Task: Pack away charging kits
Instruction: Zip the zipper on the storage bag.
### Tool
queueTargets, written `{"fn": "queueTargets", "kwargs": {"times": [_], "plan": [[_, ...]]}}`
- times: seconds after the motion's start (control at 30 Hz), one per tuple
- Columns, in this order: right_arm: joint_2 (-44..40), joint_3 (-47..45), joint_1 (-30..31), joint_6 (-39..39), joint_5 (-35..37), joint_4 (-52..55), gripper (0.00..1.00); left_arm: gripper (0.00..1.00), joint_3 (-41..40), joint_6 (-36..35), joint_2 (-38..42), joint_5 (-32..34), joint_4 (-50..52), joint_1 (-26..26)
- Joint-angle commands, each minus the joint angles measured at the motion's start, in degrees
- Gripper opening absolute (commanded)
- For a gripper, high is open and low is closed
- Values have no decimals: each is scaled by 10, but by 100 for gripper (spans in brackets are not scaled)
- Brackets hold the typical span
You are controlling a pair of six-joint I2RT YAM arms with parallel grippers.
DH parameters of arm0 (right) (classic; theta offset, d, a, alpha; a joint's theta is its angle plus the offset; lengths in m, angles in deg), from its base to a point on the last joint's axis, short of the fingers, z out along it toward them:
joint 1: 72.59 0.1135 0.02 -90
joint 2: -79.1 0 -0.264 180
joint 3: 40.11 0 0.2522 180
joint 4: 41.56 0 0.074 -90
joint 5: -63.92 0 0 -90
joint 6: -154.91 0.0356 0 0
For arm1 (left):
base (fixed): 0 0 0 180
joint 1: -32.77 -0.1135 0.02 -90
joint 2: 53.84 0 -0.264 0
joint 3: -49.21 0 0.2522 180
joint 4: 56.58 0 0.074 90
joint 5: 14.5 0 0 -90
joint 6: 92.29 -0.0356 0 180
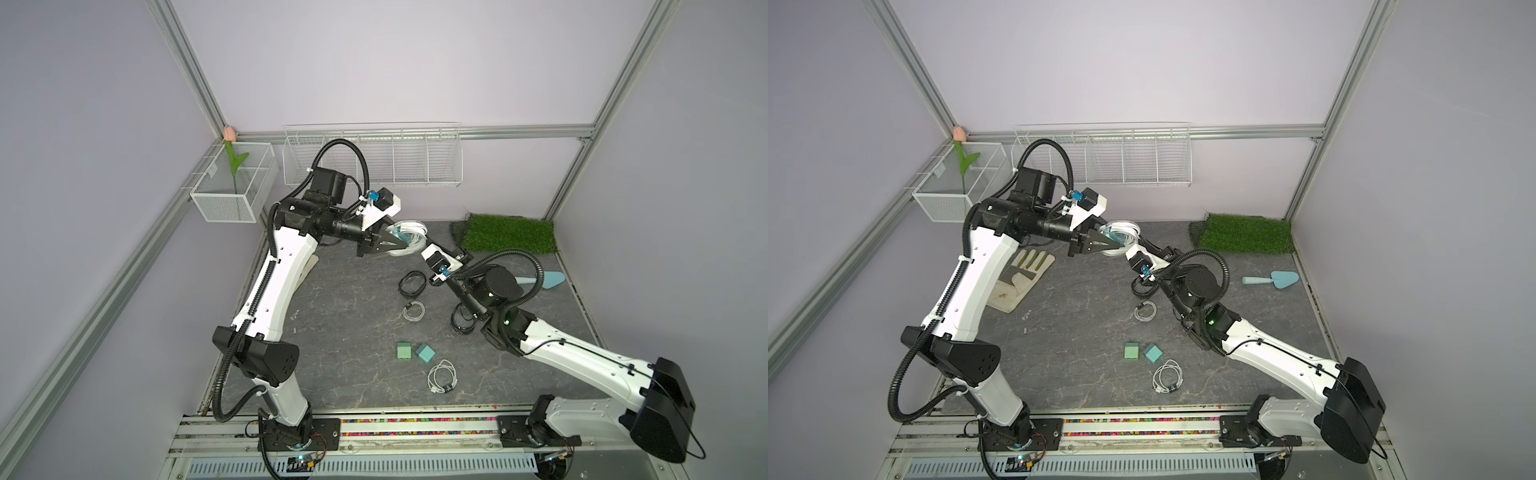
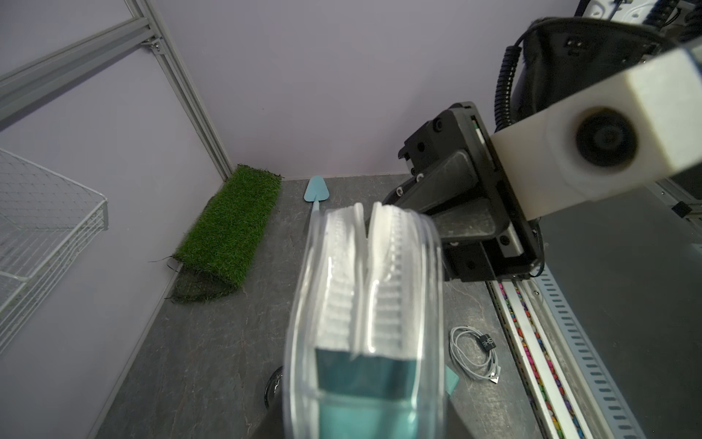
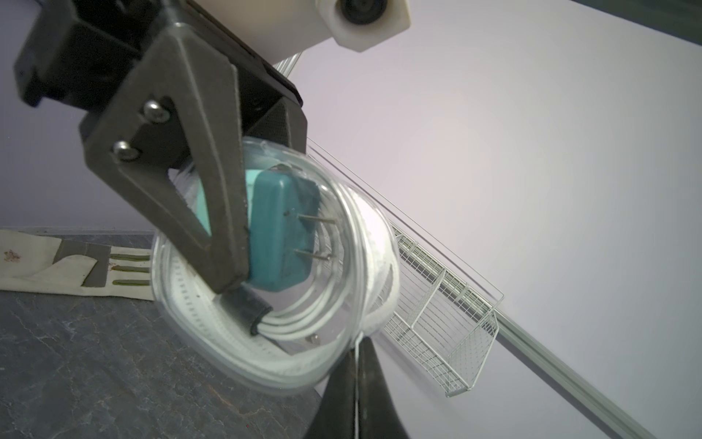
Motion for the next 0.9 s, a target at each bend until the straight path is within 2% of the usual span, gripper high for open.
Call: {"fn": "queueTargets", "kwargs": {"times": [0.0,0.1,0.17,0.23,0.33,0.53,0.63,0.77,0.87], "plan": [[-14,44,-24,-59,-56,67,7,0,60,-96,-36,21,142,6],[-20,118,-71,-37,-172,243,7,0,138,-117,-89,61,220,18],[-20,133,-94,-37,-207,278,7,0,188,-151,-119,71,282,30],[-25,120,-102,-56,-194,254,7,0,209,-154,-133,88,300,40],[-40,99,-109,-80,-187,226,7,0,196,-128,-131,117,273,44],[-76,93,-121,-115,-231,311,7,0,162,-71,-113,127,199,29],[-96,81,-131,-116,-227,310,7,0,161,-60,-113,124,191,15],[-95,96,-138,-121,-211,317,7,0,166,-80,-117,121,213,17],[-70,129,-138,-122,-236,349,7,0,174,-103,-118,127,238,33]]}}
